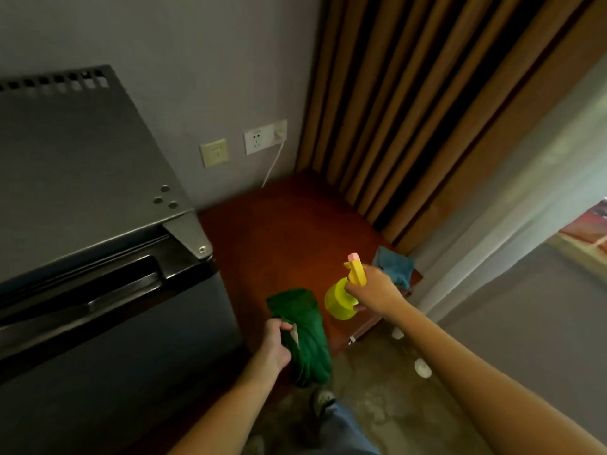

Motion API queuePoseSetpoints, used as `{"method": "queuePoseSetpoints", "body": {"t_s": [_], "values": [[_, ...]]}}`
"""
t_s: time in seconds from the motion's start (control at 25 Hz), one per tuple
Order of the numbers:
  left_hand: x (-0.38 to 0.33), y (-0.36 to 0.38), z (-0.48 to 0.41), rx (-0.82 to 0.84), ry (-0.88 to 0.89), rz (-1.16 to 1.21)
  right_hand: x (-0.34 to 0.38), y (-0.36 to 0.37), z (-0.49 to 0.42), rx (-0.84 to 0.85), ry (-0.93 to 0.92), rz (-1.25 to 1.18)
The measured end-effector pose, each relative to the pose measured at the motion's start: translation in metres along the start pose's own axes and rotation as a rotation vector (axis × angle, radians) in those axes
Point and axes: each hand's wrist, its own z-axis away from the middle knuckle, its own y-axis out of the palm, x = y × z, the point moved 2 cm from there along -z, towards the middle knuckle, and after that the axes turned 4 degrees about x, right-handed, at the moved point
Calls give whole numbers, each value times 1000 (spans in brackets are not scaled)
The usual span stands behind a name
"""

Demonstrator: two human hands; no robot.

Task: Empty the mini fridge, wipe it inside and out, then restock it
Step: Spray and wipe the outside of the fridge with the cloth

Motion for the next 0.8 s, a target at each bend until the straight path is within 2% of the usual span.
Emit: {"method": "queuePoseSetpoints", "body": {"t_s": [0.08, 0.24, 0.48, 0.64, 0.8], "values": [[-3, 20, -13, -23, 5, 42, -10, 3, -25, 83, -21, 85], [-14, 51, -43, -145, 64, -18, -29, -2, -73, 184, -48, 69], [-21, 44, -91, -225, 104, -135, -49, 2, -113, 273, -96, 160], [-25, 38, -86, -411, 201, -381, -53, 6, -125, 283, -132, 180], [-28, 45, -62, -443, 281, -628, -46, 0, -131, 322, -161, 221]]}}
